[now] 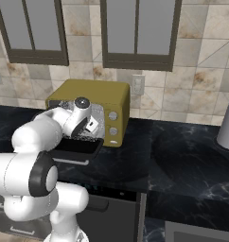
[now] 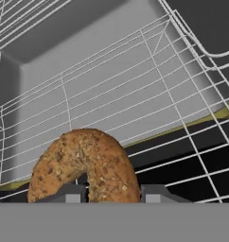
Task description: Pick up the bagel from the plate, place it on the toaster oven rack, close the door, and set the timer.
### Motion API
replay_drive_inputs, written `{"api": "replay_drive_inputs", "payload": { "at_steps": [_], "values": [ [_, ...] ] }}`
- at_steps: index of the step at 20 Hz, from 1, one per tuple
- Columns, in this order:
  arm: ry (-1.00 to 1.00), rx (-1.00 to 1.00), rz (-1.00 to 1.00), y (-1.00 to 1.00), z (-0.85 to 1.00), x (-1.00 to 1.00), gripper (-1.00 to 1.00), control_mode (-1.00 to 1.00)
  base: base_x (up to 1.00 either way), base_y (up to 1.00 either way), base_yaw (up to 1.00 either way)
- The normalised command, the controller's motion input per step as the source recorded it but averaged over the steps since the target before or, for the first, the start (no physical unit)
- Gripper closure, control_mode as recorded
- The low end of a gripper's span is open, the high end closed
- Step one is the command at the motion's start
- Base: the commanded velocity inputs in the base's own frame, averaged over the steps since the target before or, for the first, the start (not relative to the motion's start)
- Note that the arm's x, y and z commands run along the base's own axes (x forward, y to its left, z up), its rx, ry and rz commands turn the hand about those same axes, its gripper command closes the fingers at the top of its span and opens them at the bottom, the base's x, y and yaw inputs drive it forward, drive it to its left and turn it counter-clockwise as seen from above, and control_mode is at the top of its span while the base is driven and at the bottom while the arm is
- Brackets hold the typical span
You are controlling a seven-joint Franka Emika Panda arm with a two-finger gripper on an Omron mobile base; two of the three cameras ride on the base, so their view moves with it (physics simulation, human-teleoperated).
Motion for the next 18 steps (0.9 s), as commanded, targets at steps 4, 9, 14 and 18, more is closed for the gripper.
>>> {"api": "replay_drive_inputs", "payload": {
  "at_steps": [4,9,14,18],
  "values": [
    [0.0,0.0,-0.02,-0.24,0.11,-0.03,-1.0,-1.0,0.0,0.0,0.0],
    [-0.01,0.0,-0.01,-0.27,0.28,-0.1,-1.0,-1.0,0.0,0.0,0.0],
    [-0.03,0.0,0.0,-0.11,0.29,-0.73,-1.0,-1.0,0.0,0.0,0.0],
    [0.01,0.0,0.0,0.0,0.1,-0.89,-1.0,-1.0,0.0,0.0,0.0]
  ]
}}
